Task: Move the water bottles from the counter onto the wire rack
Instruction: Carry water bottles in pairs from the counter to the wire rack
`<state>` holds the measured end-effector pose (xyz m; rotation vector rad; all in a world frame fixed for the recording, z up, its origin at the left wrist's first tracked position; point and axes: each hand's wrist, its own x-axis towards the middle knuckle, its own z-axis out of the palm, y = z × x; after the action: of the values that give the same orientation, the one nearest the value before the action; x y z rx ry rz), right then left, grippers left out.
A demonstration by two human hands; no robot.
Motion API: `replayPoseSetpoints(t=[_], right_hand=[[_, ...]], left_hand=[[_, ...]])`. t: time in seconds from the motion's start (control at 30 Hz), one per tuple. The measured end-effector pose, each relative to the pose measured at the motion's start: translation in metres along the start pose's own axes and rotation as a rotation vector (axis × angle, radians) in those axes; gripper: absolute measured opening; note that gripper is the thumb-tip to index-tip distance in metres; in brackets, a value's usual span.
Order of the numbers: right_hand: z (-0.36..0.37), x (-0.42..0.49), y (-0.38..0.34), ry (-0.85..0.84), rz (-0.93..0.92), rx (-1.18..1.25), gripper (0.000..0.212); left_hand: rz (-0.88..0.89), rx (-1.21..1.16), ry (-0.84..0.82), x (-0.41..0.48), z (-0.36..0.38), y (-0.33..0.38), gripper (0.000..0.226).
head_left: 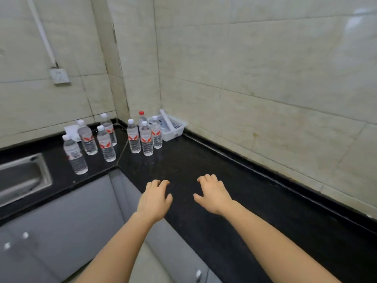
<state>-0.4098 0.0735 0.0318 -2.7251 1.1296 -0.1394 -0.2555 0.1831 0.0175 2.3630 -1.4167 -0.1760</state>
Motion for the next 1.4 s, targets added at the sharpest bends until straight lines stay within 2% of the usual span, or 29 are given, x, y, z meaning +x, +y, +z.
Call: replayPoseSetpoints(t=[0.2, 0.73, 0.9, 1.1, 1.27, 1.4], right_hand=[[0.032, 0.115, -0.030, -0.057, -0.034, 0.004, 0.051], [0.062, 0.372, -0.085, -0.167, -0.029, 0.004, 0.062], [0.063, 0.441, -0.107, -0.109, 0.016, 0.046, 0.067], [0.063, 0.507, -0.128, -0.008, 0.057, 0.102, 0.067], [0.068, 0.540, -0.134, 0.072, 0.025, 0.031, 0.062], [0.076, 0.542, -0.134, 0.135, 0.000, 0.023, 0.046]], left_hand=[[-0.151, -0.045, -0.029, 0.088, 0.000, -0.074, 0.049], [-0.200, -0.048, -0.036, 0.312, -0.015, -0.198, 0.049], [-0.167, -0.085, 0.017, 0.384, -0.026, -0.228, 0.053], [-0.062, -0.071, 0.053, 0.457, -0.035, -0.258, 0.072], [0.015, -0.081, 0.047, 0.494, -0.032, -0.276, 0.066], [0.065, -0.161, 0.081, 0.501, -0.032, -0.281, 0.056]])
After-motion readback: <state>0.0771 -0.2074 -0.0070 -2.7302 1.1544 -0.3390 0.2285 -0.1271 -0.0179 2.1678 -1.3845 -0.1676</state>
